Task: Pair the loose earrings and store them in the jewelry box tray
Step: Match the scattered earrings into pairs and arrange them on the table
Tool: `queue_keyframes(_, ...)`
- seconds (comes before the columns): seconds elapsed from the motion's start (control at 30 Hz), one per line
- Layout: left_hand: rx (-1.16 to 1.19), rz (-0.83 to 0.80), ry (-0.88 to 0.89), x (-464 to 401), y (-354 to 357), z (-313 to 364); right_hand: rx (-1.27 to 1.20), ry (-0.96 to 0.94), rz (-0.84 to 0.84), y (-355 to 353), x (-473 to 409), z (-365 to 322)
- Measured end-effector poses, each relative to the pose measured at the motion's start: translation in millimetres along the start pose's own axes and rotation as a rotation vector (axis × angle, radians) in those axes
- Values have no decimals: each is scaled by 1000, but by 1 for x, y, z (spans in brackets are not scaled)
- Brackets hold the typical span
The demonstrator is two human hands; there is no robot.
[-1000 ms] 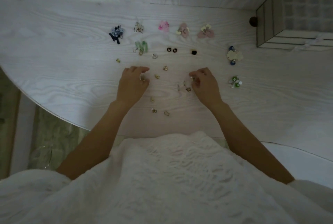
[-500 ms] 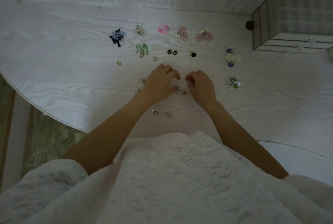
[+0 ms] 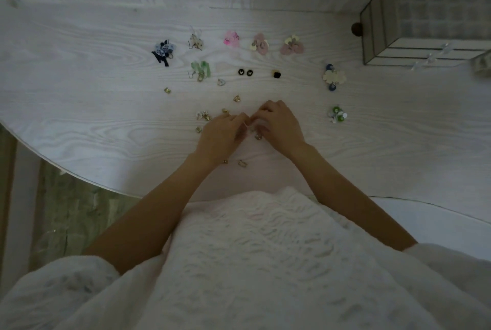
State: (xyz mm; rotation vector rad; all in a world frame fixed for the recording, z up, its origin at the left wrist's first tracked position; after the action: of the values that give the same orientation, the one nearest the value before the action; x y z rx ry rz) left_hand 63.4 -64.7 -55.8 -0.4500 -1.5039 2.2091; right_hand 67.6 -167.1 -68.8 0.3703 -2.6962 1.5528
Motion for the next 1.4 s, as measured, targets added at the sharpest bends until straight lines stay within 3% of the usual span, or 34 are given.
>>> queue_keyframes(0.17, -6, 4, -26, 6, -1, -7, 14, 47, 80, -12, -1, 9)
queue_keyframes(0.43, 212, -33, -136, 9, 4, -23, -540, 268, 251, -44, 17, 41)
queue_keyframes(0.57, 422, 13, -230, 6, -8, -30, -700, 309, 314, -52, 27, 51)
queue_keyframes(0.73, 517, 62, -286, -8, -19, -27, -893, 412, 400, -59, 40, 75)
queue_keyframes(0.97, 419, -60, -152, -80, 0, 35, -630, 564, 446, -81, 43, 118)
queue_keyframes(1.17, 295, -170, -199, -117, 38, 60, -285, 533, 283, -78, 21, 122)
queue_keyframes(1.4, 243, -173, -158, -111, 49, 61, -194, 489, 187, -66, 10, 122)
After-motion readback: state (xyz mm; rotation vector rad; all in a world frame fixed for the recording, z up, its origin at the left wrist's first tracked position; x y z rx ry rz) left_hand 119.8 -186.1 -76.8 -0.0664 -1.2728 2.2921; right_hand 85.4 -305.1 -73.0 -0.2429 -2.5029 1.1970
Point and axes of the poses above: each hand's wrist, its own x-axis away from the middle knuckle, its own y-axis out of the palm, z = x × y, the point moved 9 cm from there along -x, towards the middle knuckle, and after that the axes turned 6 degrees about -x, right-handed, at the moved point
